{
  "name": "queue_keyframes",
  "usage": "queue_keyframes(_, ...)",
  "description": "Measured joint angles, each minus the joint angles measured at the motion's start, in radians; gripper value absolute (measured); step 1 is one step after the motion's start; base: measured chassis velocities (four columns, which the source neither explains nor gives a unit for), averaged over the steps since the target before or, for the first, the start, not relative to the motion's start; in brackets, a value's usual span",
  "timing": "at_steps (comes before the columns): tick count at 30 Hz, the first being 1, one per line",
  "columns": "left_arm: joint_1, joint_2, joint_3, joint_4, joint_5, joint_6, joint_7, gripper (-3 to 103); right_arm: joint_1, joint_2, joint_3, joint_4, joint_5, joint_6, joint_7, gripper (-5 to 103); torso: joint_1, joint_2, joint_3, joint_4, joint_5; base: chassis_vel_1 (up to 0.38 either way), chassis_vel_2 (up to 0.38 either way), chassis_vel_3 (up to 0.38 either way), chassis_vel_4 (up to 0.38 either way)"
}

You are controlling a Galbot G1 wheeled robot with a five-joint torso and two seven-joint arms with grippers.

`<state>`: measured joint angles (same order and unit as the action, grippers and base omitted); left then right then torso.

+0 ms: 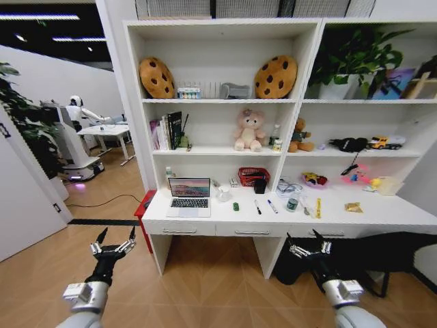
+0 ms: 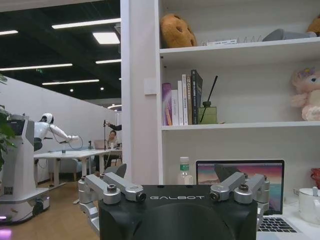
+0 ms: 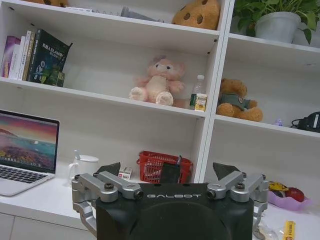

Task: Organize the objects on the table.

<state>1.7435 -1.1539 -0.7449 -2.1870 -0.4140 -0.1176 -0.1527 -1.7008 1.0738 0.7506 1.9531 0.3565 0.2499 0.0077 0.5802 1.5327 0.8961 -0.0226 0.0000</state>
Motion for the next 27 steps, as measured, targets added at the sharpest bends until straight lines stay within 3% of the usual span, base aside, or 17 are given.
queue_keyframes(27, 0.006, -0.002, 0.007, 0.018, 0.015, -0.003, -0.002, 99, -0.020, -0.009, 0.007, 0.034, -0.009, -0.001, 0.000, 100, 0.000, 0.000, 0.000, 0.0000, 0.0000, 0.000, 0.000, 0.000, 0.000)
